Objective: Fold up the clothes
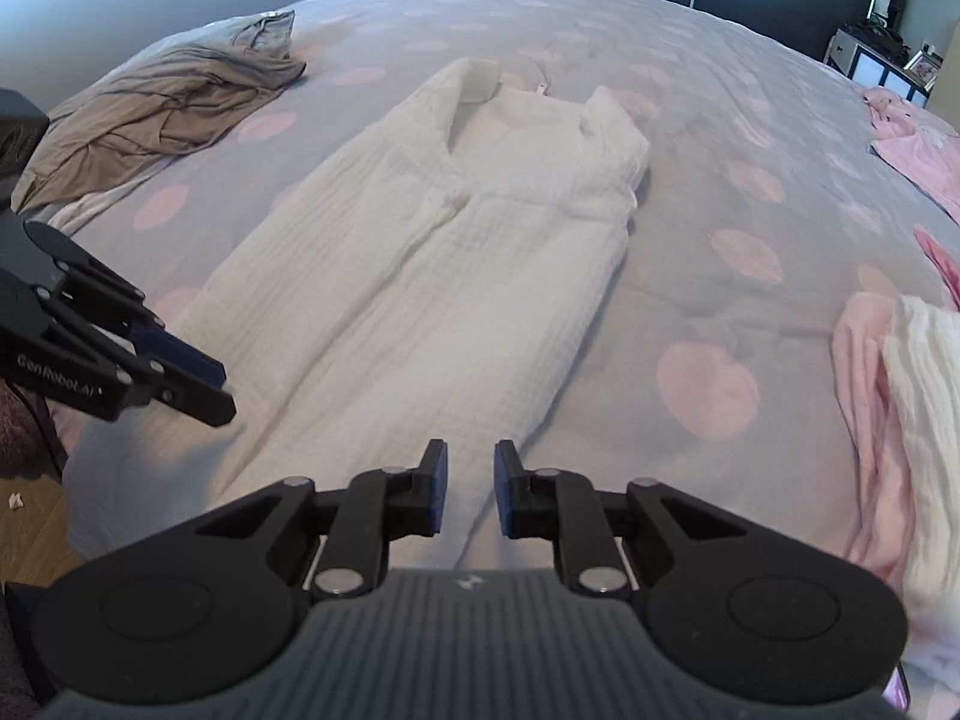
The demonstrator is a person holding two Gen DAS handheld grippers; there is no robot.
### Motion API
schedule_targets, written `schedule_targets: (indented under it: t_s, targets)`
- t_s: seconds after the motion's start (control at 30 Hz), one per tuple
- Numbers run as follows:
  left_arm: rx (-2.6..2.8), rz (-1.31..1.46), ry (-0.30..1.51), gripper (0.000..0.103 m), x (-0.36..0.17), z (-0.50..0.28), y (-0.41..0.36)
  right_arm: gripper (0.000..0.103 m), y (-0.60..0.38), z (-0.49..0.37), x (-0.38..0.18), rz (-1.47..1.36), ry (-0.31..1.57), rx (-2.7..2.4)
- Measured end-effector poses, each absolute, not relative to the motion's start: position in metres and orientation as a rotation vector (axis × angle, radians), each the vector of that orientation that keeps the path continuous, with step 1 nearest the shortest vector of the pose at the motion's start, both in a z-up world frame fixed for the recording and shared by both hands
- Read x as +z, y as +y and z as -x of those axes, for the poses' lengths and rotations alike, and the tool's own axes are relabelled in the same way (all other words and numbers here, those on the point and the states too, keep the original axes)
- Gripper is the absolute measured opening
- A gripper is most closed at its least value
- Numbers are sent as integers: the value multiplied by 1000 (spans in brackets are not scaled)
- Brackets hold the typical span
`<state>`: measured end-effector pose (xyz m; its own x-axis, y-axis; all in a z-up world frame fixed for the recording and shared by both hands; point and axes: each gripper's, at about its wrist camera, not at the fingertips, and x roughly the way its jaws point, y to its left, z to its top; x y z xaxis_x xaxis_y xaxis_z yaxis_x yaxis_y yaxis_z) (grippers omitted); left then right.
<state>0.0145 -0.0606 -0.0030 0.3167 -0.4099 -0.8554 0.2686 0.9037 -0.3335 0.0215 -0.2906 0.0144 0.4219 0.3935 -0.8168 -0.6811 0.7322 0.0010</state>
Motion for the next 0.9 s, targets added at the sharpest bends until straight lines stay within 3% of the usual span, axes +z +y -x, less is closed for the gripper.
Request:
schedule_targets:
  t_s: [0.13, 0.3, 0.8, 0.9]
  targets:
    - [-449, 150, 1172, 22, -8, -22, -60, 17, -275, -36, 3, 369, 924, 696]
    - [-445, 152, 1175, 22, -11, -26, -58, 0, -275, -50, -10, 358, 995, 681]
    - [-425, 151, 1147, 22, 4, -17, -51, 1, -297, 36, 16, 379, 988, 738]
    - [-433, 139, 1138, 24, 7, -14, -53, 7, -302, 27, 18, 341, 950, 695]
